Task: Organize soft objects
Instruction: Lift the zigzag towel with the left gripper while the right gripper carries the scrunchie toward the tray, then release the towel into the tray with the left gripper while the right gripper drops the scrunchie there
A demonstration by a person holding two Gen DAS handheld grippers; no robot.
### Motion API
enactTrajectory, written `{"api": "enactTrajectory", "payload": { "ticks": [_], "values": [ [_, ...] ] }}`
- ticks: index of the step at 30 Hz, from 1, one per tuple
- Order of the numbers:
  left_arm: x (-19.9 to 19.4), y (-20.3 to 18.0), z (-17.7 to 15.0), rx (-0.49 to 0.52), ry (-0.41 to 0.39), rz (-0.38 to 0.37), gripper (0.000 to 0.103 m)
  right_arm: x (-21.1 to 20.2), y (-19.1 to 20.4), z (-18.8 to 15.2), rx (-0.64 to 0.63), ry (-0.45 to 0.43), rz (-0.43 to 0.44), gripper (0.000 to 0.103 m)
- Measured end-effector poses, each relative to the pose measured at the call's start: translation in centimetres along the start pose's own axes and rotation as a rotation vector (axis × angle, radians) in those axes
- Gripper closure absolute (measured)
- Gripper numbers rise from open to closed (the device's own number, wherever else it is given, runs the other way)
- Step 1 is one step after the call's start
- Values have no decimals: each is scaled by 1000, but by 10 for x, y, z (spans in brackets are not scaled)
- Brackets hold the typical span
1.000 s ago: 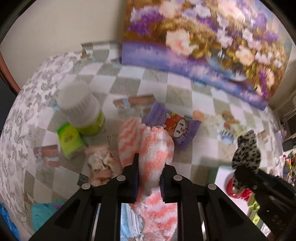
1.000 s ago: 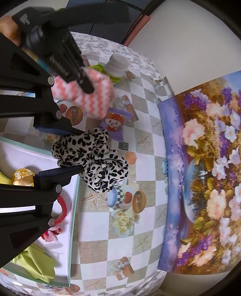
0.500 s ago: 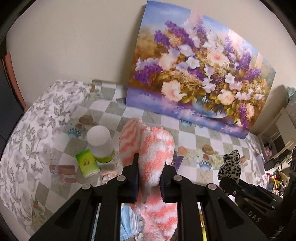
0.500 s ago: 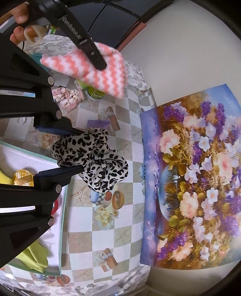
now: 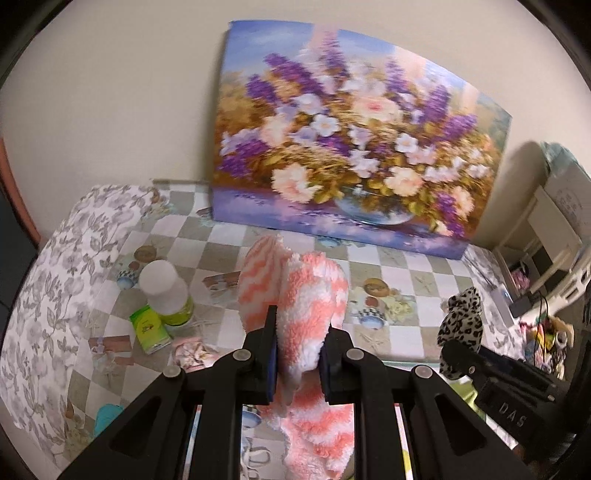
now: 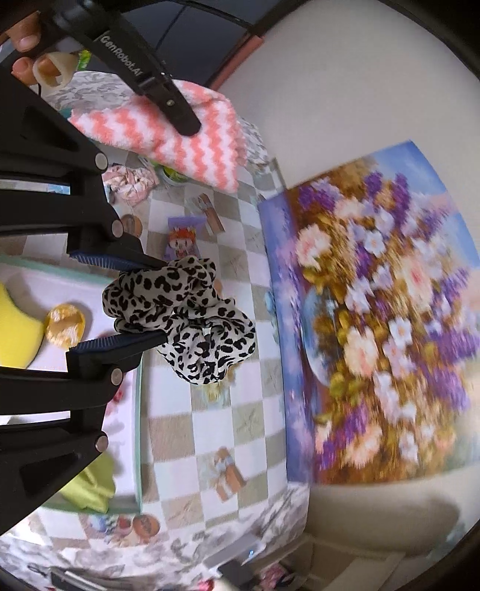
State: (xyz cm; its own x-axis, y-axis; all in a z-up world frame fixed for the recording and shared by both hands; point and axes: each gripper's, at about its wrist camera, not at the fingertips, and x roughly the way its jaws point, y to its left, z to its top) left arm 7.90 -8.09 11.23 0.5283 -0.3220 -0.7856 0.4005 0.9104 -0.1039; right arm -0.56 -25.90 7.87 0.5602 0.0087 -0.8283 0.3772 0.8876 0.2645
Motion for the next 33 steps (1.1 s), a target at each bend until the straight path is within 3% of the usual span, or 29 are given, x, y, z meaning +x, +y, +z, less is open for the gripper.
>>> {"api": "enactTrajectory", "payload": {
  "ticks": [11, 22, 29, 33],
  "values": [
    [-3, -73, -24, 174, 56, -76, 84, -24, -57, -22, 90, -2, -102, 70],
    [19, -128, -73, 297, 168, -114, 84, -39, -75, -45, 90, -1, -163, 70],
    [46, -140, -98, 314, 235, -86, 84, 9, -105, -72, 137, 184, -210, 70],
    [63, -134, -105, 274, 295, -109, 84, 35, -115, -83, 164, 271, -196, 70]
  ]
}}
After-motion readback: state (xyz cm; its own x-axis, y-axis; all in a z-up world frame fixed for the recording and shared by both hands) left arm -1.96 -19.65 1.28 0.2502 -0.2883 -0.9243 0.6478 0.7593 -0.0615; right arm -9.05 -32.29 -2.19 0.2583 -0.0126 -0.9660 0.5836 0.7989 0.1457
